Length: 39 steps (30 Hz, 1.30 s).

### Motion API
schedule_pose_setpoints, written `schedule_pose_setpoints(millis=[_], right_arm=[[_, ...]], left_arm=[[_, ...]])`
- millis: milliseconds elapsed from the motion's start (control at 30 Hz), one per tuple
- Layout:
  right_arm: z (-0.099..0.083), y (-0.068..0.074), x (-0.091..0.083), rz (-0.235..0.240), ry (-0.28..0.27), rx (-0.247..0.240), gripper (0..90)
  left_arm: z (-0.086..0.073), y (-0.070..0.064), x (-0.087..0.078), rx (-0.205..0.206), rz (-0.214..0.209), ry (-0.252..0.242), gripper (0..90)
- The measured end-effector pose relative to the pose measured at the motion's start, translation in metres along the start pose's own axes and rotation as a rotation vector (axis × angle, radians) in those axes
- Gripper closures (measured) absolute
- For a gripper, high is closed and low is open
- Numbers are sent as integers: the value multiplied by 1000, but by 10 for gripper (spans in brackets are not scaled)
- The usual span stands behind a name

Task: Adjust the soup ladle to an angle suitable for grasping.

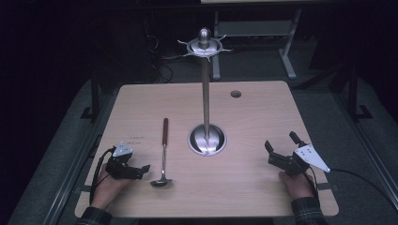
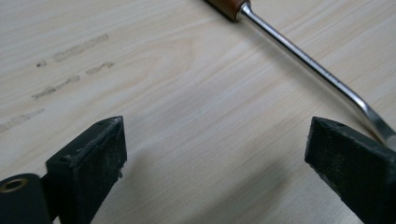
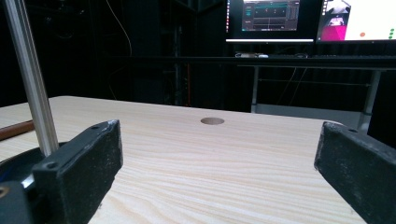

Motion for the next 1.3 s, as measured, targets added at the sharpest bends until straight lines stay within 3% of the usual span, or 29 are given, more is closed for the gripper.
schedule_pose_setpoints(millis=[67, 167, 200, 233, 367, 400, 467, 567, 667, 900, 1000, 1100, 1233, 1300], right_arm=[[0, 0, 0, 0, 0, -1, 2], [0, 0, 0, 0, 0, -1, 2], [0, 0, 0, 0, 0, -1, 2], [0, 0, 0, 0, 0, -1, 2], [0, 0, 0, 0, 1, -1, 2], [0, 0, 0, 0, 0, 0, 2], [0, 0, 0, 0, 1, 0, 2], [0, 0, 0, -1, 1, 0, 2], [0, 0, 0, -2, 1, -1, 2], [0, 0, 0, 2, 0, 0, 2], [0, 0, 0, 3, 1, 0, 2], [0, 0, 0, 3, 1, 0, 2], [0, 0, 0, 2, 0, -1, 2], [0, 0, 0, 2, 1, 0, 2]], left_arm=[[1, 1, -1, 8, 2, -3, 70], [4, 4, -3, 3, 10, -6, 181], [5, 5, -4, -1, 12, -10, 181], [6, 5, -5, -7, 11, -11, 255], [9, 10, -6, -20, 20, -10, 350], [12, 11, -6, -27, 23, -20, 413], [14, 13, -6, -35, 27, -26, 431], [20, 15, -4, -47, 21, -28, 560], [25, 15, -2, -57, 10, -25, 614], [37, 18, 5, -73, -6, -22, 861], [43, 18, 9, -79, -22, -29, 900], [47, 18, 14, -60, -26, -17, 900], [58, 15, 21, -72, -41, -32, 900], [62, 15, 25, -53, -32, -28, 900]])
Point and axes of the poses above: each handheld gripper's, and its own axes: x roughly forward along the jaws, z roughly out of its top, y roughly to its left, the point moved 9 cm from there along x, roughly forward along the jaws, and after that the axes turned 7 degrees about z, right-handed, at the moved point
